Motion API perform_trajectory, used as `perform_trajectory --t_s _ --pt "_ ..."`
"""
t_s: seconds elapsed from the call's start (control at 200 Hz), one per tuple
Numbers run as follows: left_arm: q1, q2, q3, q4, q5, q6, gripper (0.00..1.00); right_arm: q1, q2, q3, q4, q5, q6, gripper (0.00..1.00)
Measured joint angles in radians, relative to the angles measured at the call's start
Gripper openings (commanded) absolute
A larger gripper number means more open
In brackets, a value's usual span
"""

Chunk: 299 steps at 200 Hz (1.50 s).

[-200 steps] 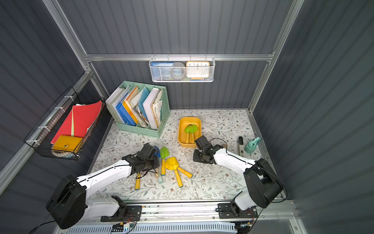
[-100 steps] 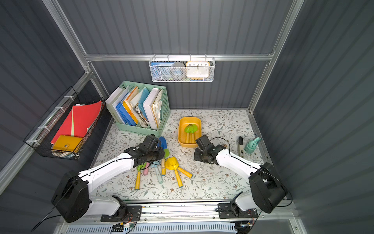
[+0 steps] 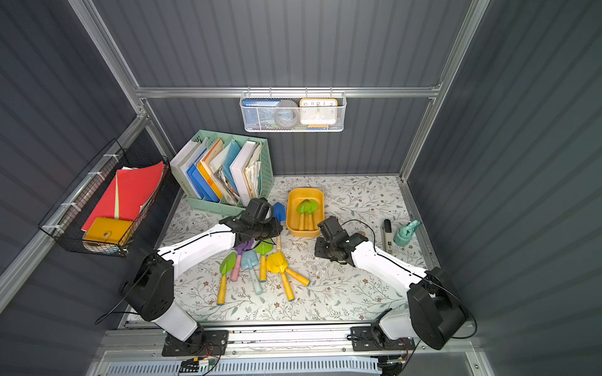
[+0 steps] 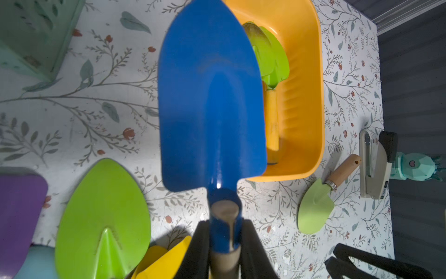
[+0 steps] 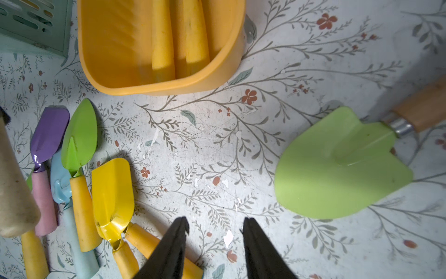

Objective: Put the shovel into the storage box
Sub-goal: Place the shovel in the storage box.

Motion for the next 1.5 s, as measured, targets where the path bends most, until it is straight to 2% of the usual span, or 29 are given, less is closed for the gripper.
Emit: perform_trajectory --t_s 0.61,0.986,1.271,1.496 --pt "0.0 0.263 0.361 -0.057 0.043 0.08 0.1 -0.03 -0.034 -0.053 -0.006 0.002 0.011 0.44" --pt "0.0 0.408 0.534 -0.099 0.042 0.111 0.1 -0.03 -0.034 -0.056 -0.005 0.003 0.019 0.44" --pt "0.001 0.512 0.621 -0.119 0.035 0.138 0.09 -0.03 -0.034 -0.057 -0.005 0.003 0.023 0.44" --pt "0.004 0.558 0.624 -0.119 0.029 0.147 0.09 -0.03 -0.033 -0.058 -0.004 0.002 0.027 0.44"
